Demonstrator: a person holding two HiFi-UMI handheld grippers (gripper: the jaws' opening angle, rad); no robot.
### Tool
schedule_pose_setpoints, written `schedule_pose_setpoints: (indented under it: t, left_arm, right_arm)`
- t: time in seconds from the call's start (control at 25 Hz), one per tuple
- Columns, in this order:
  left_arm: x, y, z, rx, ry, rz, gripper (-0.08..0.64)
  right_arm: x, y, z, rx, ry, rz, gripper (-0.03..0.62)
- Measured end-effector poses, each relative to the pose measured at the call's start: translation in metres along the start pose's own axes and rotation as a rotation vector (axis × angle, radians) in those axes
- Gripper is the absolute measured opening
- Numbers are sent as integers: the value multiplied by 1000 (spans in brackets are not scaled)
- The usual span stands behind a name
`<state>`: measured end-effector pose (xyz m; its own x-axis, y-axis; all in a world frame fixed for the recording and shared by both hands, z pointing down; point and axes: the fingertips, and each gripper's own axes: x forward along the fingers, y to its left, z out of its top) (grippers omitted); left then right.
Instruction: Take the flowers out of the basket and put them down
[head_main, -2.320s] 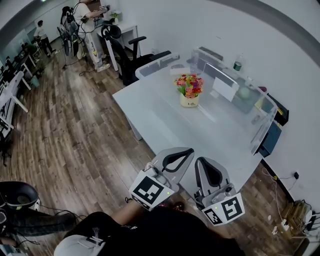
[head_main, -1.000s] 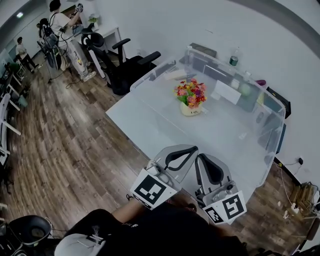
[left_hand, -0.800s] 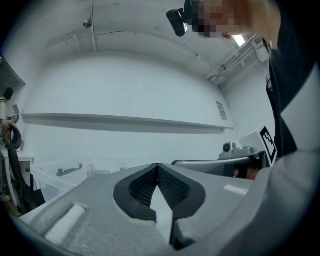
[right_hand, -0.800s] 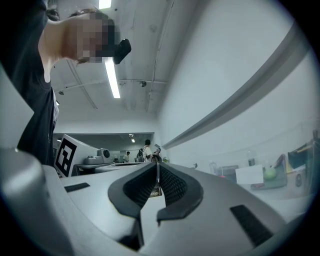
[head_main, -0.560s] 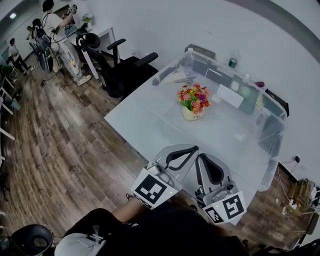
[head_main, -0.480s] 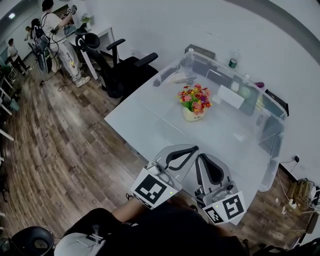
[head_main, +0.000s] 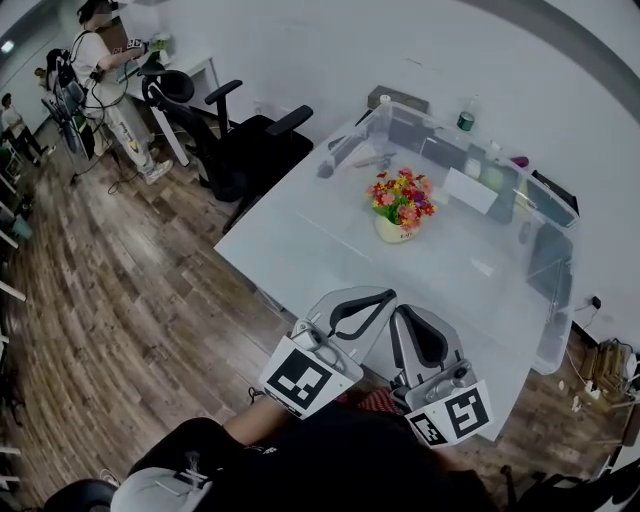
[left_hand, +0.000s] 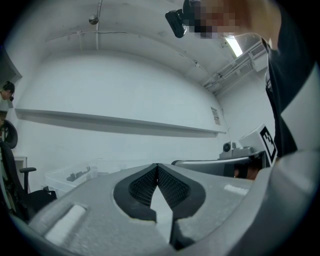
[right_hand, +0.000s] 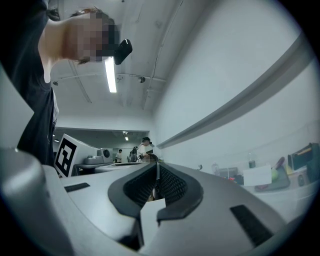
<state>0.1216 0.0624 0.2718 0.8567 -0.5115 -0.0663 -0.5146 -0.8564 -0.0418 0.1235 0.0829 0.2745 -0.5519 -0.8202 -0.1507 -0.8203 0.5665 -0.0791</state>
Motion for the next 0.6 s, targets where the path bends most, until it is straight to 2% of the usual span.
schedule_pose_setpoints:
  t: [0.12,0.28,0.44,0.6]
  left_arm:
    - [2,4,3,-2,-11,0,2]
    - [10,8,13,17,-21,12,2]
    - [17,9,22,53,-32,26,2]
    - [26,7,32,25,-57,24,2]
  right_arm:
    - [4,0,3,-74,18,-2,14]
    - [9,-7,13,-109,21,27,14]
    - [12,-11,23,-231,38,41,14]
    - [11,-18,37,-268,34,65,14]
